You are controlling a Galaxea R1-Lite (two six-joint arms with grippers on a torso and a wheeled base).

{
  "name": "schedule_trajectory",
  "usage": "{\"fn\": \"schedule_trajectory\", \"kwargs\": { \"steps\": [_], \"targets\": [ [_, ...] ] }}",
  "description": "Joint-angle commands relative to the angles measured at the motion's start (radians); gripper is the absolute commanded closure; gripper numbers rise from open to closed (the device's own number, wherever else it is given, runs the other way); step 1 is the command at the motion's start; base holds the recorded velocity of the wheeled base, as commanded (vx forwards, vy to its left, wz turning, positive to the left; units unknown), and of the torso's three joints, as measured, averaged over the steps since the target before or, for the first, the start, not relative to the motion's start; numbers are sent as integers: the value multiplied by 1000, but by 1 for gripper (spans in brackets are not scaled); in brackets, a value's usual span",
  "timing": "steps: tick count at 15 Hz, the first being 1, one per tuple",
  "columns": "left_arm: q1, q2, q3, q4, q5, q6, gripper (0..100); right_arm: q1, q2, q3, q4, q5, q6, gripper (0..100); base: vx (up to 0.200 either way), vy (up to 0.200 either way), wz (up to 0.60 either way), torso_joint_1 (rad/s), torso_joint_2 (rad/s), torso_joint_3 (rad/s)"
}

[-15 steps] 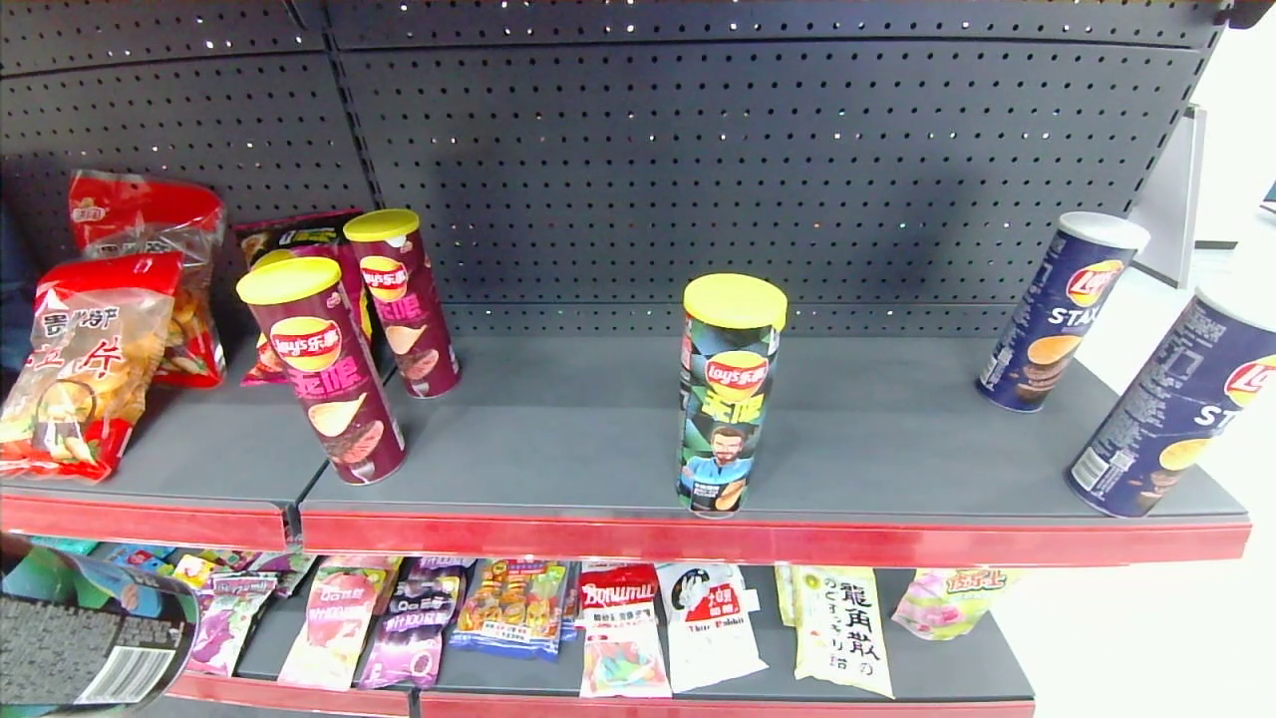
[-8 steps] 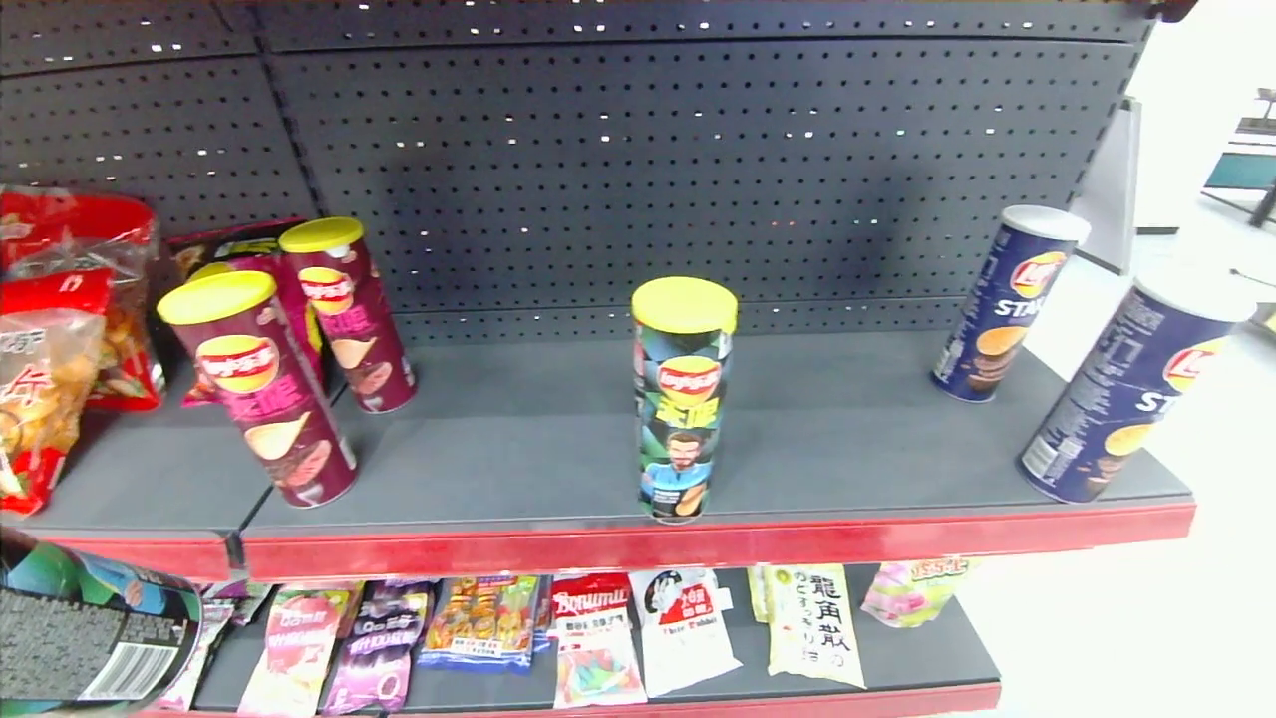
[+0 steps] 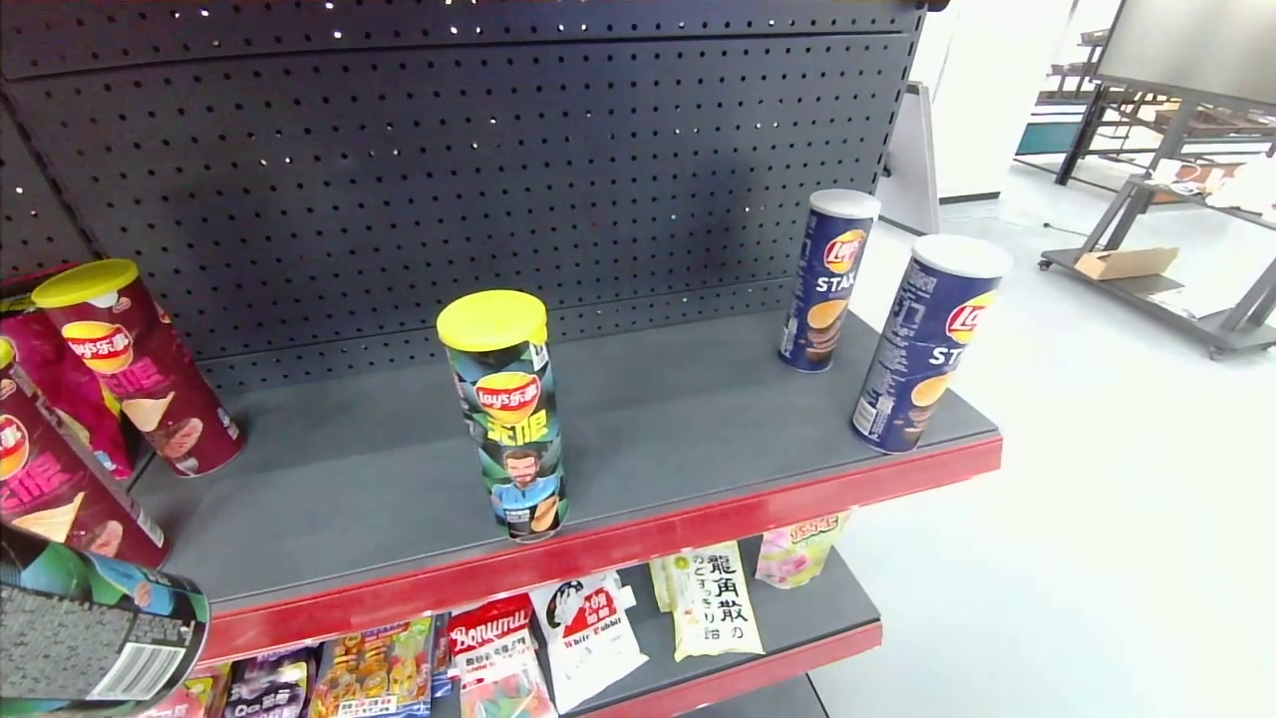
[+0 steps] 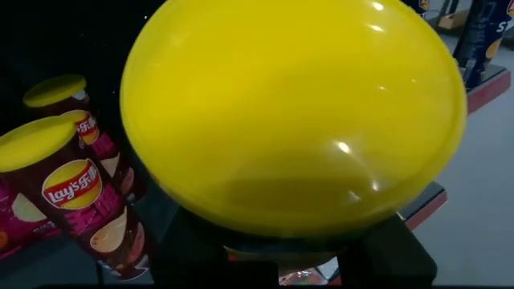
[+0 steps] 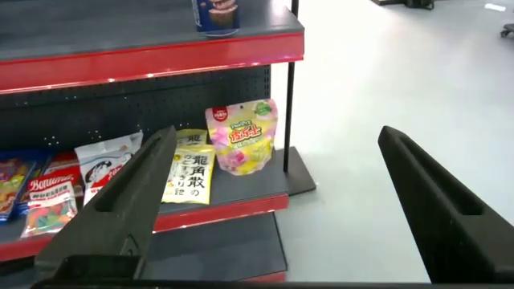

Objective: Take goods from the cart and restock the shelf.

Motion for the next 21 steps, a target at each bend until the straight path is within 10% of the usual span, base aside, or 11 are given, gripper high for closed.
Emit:
{"fn": "schedule_trajectory", "kwargs": {
  "steps": [1, 5, 14, 21],
  "targets": [
    [1, 40, -4, -2, -1, 0, 100, 1, 1, 0, 0, 1, 0, 0, 0, 0, 0, 0, 0, 0],
    [1, 227, -47, -31, -1, -15, 100, 1, 1, 0, 0, 1, 0, 0, 0, 0, 0, 0, 0, 0],
    [-4, 778, -110, -445, -29, -34, 100, 1, 1, 0, 0, 1, 0, 0, 0, 0, 0, 0, 0, 0],
    [-116, 1107, -279, -628, -18, -32, 100, 1, 1, 0, 0, 1, 0, 0, 0, 0, 0, 0, 0, 0]
  ]
}}
